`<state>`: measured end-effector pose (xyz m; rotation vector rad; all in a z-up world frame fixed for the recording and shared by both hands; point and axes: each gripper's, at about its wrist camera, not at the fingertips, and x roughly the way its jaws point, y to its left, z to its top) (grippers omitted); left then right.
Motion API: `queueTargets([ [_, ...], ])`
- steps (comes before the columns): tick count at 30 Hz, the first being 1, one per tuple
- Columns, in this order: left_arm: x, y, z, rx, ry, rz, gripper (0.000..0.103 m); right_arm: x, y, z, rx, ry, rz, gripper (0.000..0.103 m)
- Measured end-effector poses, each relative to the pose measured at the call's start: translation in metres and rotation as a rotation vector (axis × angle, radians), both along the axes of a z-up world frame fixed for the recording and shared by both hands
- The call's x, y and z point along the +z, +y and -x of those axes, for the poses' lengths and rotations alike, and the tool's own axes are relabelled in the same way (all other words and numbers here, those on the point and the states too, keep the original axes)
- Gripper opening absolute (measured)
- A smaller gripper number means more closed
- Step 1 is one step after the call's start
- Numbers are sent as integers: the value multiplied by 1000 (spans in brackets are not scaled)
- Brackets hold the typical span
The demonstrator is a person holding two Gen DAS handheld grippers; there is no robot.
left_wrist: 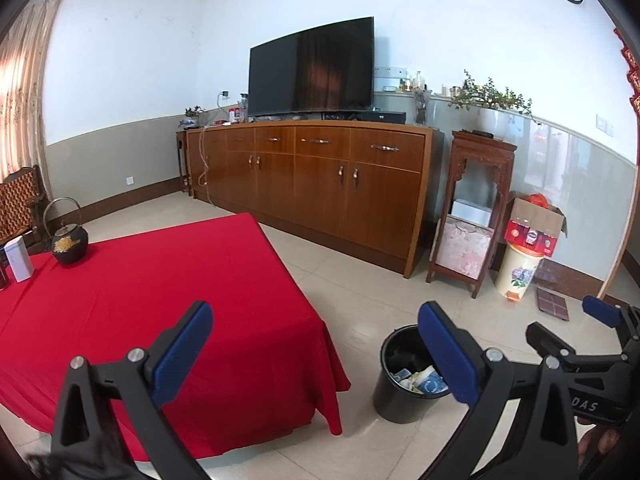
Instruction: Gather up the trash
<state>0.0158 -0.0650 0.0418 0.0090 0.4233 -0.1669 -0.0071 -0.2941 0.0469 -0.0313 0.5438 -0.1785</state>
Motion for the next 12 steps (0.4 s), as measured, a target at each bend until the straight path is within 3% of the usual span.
queueTargets([
  [12, -6, 5, -10, -9, 14, 8, 103, 1, -6, -1, -4, 3, 5, 103],
])
